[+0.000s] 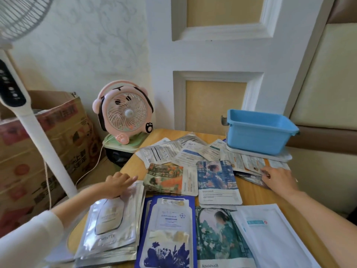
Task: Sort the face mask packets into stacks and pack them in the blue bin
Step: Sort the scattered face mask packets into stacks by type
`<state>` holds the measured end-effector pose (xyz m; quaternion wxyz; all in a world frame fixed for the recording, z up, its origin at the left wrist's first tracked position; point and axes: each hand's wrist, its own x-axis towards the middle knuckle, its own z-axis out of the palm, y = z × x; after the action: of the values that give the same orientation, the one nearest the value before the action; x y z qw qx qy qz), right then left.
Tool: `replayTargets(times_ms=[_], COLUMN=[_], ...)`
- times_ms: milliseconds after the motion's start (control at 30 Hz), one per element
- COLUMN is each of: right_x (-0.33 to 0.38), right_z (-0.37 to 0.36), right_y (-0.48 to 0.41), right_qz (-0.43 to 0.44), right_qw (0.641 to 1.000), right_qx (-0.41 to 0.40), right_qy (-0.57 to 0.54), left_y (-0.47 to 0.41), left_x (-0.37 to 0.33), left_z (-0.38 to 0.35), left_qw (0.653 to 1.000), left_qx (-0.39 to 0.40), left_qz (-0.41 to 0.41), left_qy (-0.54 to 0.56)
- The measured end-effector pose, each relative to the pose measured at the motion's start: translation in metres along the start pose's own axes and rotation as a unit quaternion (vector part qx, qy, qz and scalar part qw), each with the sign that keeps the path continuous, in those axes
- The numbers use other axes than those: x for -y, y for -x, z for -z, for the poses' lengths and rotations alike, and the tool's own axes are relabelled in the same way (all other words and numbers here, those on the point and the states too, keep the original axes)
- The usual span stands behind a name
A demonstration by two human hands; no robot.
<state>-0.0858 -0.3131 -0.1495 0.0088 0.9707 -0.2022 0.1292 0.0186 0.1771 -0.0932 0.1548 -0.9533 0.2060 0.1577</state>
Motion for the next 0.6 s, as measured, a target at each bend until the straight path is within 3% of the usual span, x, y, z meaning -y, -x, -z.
replayTargets(times_ms=[133,333,533,600], right_x=[0.003,0.024,0.026,0.023], right_z=[0.005,0.01,0.016,0.023], right_y=[0.0,0.001,0.002,-0.004], right_qz=[0.013,0.024,0.015,-0.001], right_qw=[1.0,0.997,0.992,0.997], right_qx=[-0.006,0.016,0.053,0.051], right_qy=[-0.015,0.065,0.117,0.051], left_y=[0.017,0.012,0.005,0.005], left_x=[-0.015,-0.028,-0.031,-0.031], left_z=[-0.023,-0.037,-0.043,-0.045], left_qw=[0.999,0.963,0.958,0.948], left_qx=[-0.032,-0.241,-0.229,-0.257], left_qz=[0.003,-0.023,-0.019,-0.026], left_qy=[0.044,0.122,0.173,0.185])
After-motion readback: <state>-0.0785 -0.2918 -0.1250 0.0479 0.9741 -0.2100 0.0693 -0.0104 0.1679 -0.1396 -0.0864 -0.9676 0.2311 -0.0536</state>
